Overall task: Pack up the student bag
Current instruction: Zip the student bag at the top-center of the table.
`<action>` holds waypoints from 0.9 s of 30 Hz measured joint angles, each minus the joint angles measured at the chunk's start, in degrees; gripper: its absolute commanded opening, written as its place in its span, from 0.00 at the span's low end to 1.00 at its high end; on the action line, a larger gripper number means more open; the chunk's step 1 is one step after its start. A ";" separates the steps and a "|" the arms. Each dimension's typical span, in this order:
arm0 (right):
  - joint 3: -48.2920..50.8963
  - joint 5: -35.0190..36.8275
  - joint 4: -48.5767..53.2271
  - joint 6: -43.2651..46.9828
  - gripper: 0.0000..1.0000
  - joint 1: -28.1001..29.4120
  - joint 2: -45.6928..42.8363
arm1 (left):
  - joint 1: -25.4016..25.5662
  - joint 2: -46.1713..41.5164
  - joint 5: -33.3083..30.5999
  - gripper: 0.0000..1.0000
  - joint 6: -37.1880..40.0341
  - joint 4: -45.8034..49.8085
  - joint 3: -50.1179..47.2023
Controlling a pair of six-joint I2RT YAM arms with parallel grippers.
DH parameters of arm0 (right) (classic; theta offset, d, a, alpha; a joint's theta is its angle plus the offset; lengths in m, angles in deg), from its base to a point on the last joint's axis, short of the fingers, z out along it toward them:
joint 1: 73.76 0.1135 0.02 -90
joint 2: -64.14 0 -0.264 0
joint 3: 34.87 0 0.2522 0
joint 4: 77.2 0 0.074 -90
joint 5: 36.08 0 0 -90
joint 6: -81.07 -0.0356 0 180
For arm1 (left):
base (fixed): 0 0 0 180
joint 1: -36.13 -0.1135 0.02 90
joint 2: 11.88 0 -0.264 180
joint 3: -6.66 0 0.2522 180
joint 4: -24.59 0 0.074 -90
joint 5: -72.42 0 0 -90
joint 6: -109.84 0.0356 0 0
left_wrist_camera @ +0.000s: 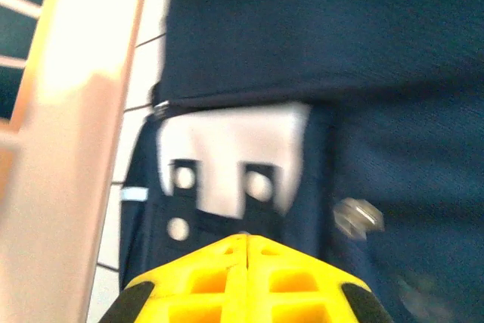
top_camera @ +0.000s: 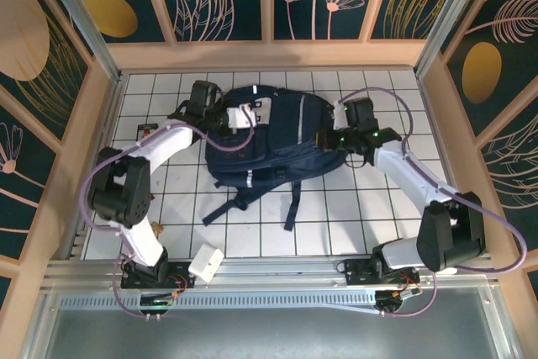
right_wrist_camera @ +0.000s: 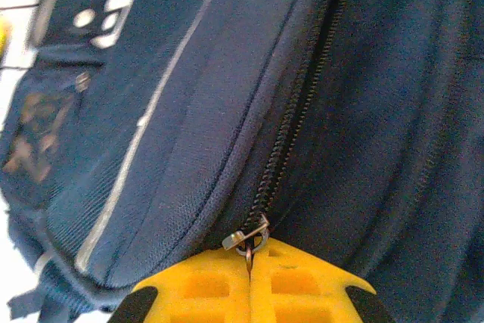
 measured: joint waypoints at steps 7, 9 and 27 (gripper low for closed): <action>2.47 -0.55 -4.50 -13.81 0.00 12.39 -1.18 | 0.13 1.11 -5.86 0.60 -32.46 -6.71 2.58; 2.45 -0.59 -4.94 -15.08 0.00 12.37 -0.63 | 0.11 -0.35 -8.85 0.60 -44.92 -4.57 2.91; -0.07 -4.59 -5.77 -15.61 0.00 11.96 5.27 | 6.25 -24.24 8.87 0.64 -120.45 5.60 -24.55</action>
